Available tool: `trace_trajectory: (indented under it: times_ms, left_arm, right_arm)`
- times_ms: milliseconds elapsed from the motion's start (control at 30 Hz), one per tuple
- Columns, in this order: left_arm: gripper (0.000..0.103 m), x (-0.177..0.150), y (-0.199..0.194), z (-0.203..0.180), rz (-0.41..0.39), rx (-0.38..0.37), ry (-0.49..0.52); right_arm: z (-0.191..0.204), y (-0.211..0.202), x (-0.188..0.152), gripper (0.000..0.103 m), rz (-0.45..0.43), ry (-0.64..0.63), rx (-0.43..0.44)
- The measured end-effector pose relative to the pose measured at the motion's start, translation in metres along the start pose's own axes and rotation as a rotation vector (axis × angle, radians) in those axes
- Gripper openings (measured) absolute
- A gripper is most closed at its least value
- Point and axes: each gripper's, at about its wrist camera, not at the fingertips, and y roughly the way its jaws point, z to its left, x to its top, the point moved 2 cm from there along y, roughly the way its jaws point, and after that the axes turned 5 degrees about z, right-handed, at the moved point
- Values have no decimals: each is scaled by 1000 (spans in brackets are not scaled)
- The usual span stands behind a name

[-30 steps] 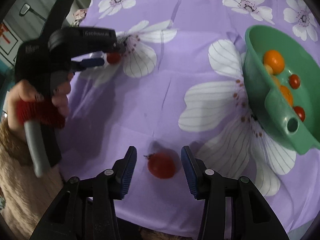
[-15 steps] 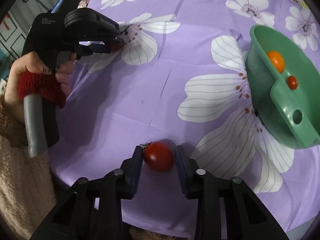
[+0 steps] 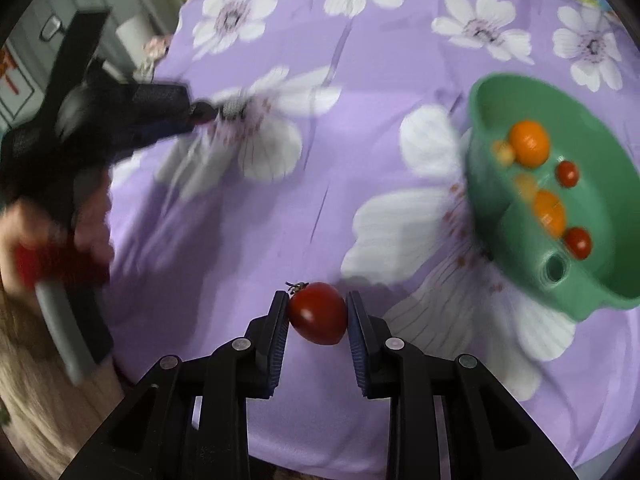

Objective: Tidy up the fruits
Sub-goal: 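Carry the second tomato over the green bowl with the right gripper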

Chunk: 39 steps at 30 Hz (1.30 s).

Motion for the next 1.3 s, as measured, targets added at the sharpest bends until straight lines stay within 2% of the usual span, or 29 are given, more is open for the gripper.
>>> trace_trajectory:
  times_ms: [267,400,567,800,933,1100,1300]
  left_arm:
    - [27,-3,-48,-24,-116,-62,65]
    - [27,-6,-65,-33,-174,-61,97]
    - [27,-13,-83,-48,-219,-94,149]
    - [27,-26,-89,-73,-235,-131,222]
    - [27,-33,-87,-90,-225,-147,258]
    - [27,-40,-79,-123,-200,-155,314]
    - [27,-42,-66,-162,-164,-196,357]
  right_arm:
    - [3,-55,40,29,-168,45,-56]
    - [3,-84,61,29,-290,54,-58]
    - [-16,-101,64,29,-396,141,-58]
    - [-48,-84,60,29,-369,227,-72]
    - [-68,-88,55,29,-389,271,-74]
    - [-95,-94,48,29,-401,329,-119]
    - [-127,-98,40,29,-402,401,-83]
